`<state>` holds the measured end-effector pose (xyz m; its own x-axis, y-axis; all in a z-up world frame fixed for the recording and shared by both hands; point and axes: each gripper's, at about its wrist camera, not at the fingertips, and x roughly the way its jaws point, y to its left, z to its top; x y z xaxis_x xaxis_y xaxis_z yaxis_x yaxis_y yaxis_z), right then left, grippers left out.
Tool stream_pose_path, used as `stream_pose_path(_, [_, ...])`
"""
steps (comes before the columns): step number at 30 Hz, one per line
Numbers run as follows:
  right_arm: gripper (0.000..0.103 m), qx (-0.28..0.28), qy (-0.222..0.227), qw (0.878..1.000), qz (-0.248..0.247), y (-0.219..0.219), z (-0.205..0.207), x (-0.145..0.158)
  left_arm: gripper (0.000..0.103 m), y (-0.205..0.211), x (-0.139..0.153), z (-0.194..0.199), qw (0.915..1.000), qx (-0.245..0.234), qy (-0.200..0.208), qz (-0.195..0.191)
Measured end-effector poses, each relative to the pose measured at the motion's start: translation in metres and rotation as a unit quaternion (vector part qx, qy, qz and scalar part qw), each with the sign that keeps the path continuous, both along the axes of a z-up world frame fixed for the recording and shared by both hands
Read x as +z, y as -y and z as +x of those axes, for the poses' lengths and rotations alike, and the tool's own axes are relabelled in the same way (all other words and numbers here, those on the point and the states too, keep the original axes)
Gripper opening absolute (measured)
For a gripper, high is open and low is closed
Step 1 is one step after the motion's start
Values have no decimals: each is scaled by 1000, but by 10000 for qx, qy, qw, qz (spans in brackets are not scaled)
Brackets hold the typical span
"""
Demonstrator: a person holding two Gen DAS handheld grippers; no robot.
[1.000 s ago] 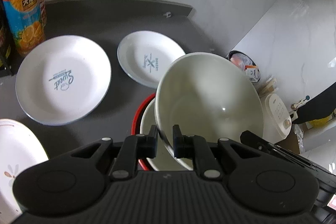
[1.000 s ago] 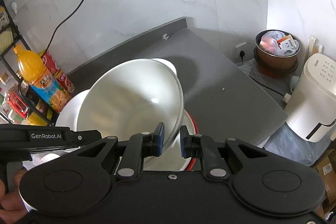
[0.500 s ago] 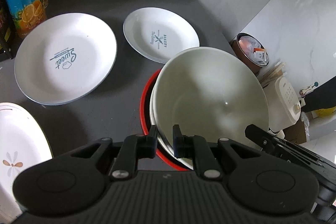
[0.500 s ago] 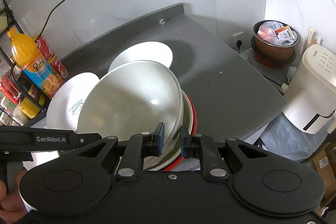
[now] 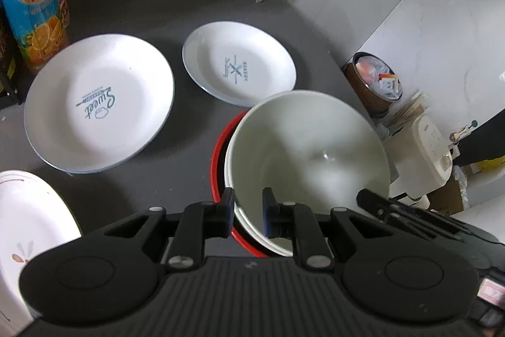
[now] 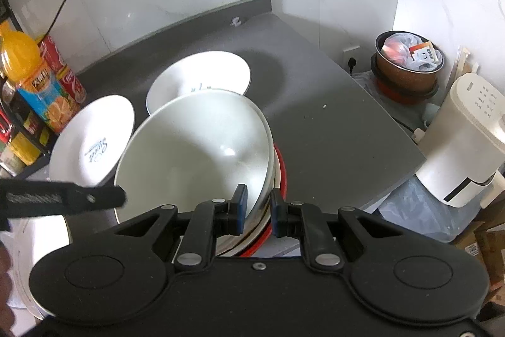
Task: Organize plates and bowls
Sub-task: 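Lower the white bowl into the cream bowl and open both grippers, then move both grippers toward the white plate printed 'Sweet'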
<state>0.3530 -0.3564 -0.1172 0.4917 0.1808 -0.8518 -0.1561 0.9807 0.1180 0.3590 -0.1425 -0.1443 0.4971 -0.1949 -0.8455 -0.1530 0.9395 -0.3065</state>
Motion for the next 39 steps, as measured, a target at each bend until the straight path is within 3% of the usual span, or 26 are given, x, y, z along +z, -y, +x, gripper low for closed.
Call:
stream_pose_path(7, [18,-255,160,9995,130,3,5,9,24,-21,9,-10,9996,273,90,50])
stream_pose_path(12, [11,-262,322,9991,40,2,6,6,25,-38,10,-23,9987,487,67,166])
stream_pose_path(17, [14,-389,79,9992,29,2,7,7,27,-54,13,-36,9976,673,143,125])
stream_pose_path(18, [16,-399,138,9991,-24,0,5,11,28,-57,13,-39,9973,704,152,114])
stream_pose_path(20, [36,-432,214,9988,-45,-4,1,19,37,-65,13,-45,9967,787,144,95])
stream_pose_path(22, [46,-456,325,9984,-7,-9,-3,27,43,-72,13,-51,9957,900,171,103])
stream_pose_path(26, [57,-333,478,9983,1,-25,-7,41,61,-87,13,-61,9930,1159,187,138])
stream_pose_path(35, [77,277,535,9979,219,-67,3,63,73,-125,18,-77,9840,1766,230,45])
stream_pose_path(39, [78,613,516,9963,313,-89,13,65,74,-142,19,-78,9785,2055,182,83])
